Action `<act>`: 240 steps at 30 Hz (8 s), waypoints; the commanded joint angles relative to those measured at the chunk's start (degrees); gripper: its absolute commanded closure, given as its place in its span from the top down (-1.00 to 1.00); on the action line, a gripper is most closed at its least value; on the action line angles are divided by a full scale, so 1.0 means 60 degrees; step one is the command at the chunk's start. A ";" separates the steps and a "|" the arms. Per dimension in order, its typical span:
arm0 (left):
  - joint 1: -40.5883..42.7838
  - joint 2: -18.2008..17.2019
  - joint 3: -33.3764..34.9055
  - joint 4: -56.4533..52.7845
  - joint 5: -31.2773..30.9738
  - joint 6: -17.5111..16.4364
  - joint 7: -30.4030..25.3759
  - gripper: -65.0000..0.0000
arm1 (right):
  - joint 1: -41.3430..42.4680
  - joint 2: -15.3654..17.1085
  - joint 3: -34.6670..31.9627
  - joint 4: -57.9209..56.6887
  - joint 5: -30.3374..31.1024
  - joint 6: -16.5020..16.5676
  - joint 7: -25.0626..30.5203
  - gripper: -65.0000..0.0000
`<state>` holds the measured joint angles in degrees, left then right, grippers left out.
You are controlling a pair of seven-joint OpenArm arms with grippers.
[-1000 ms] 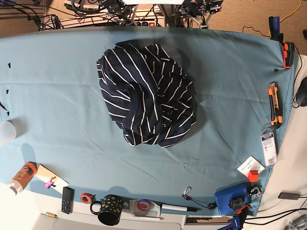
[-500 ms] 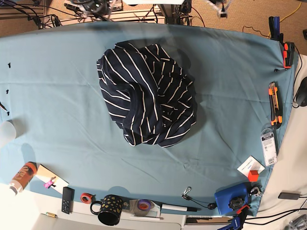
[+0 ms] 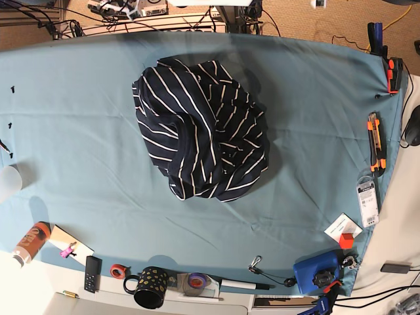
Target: Layout the t-shirt on the table in an organized manner, then fold the t-shirt properly
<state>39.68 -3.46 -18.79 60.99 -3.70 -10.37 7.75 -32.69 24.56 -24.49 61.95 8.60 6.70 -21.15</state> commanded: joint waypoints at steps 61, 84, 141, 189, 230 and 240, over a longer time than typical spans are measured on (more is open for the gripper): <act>0.2233 -0.0036 -0.0022 1.2335 -0.1501 -0.2324 0.3373 -1.00 | -0.1989 0.0958 0.2725 1.2120 -0.1585 -0.0310 -0.3861 -1.00; 0.0951 -0.0033 -0.0022 1.2335 -0.1501 -0.2324 0.3191 -0.28 | -0.0969 0.0597 0.2725 1.2120 -0.2696 -0.0313 -0.2940 -1.00; 0.0820 -0.0033 -0.0022 1.2335 -0.1858 -0.2284 0.3198 -0.28 | 0.1927 -0.0517 0.2718 0.9996 -0.0346 0.1308 -0.3381 -1.00; 0.0820 -0.0033 -0.0022 1.2335 -0.1854 -0.2284 0.3202 -0.28 | 0.2350 -0.0521 0.5920 0.9231 0.5224 0.4353 -0.6634 -0.23; 0.0820 -0.0029 -0.0015 1.2335 -0.1953 -0.2288 0.2954 -0.28 | 0.5151 -0.0517 0.4779 0.9949 0.1996 0.3391 -0.4342 -1.00; 0.0820 -0.0029 -0.0015 1.2335 -0.2175 -0.2779 0.2958 -0.28 | 0.8448 -0.0517 0.6131 0.4149 0.1075 0.2703 -0.2983 -1.00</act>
<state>44.10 -3.53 -18.79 134.02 -15.90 -26.87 26.92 16.62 20.58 12.01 85.41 14.59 22.98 -41.17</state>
